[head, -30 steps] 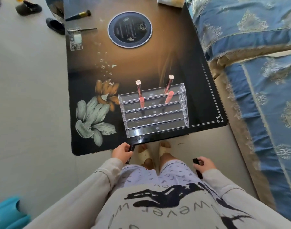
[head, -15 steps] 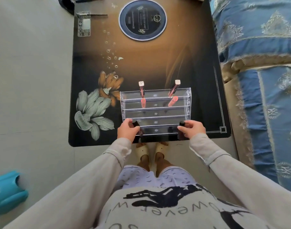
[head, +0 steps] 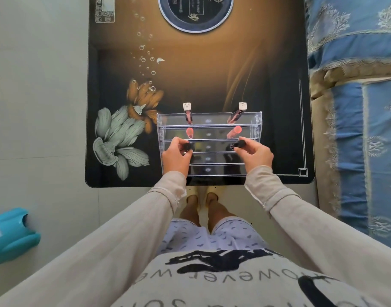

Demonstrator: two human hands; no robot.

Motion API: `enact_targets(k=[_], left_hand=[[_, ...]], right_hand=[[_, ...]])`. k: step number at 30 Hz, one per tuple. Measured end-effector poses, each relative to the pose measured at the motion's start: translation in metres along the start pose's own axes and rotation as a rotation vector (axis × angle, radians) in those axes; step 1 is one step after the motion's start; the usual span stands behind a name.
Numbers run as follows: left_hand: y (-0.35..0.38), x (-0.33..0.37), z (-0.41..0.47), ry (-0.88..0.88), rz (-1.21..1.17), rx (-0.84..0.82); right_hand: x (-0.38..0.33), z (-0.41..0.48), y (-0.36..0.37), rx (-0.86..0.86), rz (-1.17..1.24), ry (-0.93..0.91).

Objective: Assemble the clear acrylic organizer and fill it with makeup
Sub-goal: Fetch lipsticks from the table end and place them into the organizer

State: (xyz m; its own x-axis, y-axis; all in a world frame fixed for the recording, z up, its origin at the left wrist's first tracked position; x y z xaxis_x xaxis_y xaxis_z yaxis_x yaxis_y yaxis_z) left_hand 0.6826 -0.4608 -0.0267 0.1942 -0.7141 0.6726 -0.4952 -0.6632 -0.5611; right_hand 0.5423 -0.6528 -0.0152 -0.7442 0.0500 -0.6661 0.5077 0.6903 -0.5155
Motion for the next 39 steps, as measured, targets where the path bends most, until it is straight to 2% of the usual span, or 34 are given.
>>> enact_targets(k=[14,32,39], left_hand=[[0.013,-0.010,0.011,-0.067,0.040,-0.106],[0.010,-0.006,0.008,0.005,0.068,-0.146],[-0.016,-0.028,-0.003,0.060,0.187,-0.140]], right_hand=[[-0.002,0.011,0.019,-0.092,-0.111,0.006],[-0.002,0.003,0.021,-0.075,-0.233,-0.064],[0.029,-0.017,-0.002,-0.022,-0.235,0.008]])
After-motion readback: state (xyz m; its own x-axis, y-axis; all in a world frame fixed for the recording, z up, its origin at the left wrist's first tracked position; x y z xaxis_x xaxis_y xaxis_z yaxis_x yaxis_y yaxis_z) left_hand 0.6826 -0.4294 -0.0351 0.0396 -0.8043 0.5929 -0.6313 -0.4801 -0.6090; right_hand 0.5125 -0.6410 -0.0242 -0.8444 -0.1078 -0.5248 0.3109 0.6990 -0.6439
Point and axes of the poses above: each hand's wrist, its own z-axis towards the middle knuckle, its own y-axis out of the palm, x = y × z, the point moved 10 cm from there along z, towards the middle knuckle, and after that the axes turned 1 degree about -x, right-handed, at the moved point
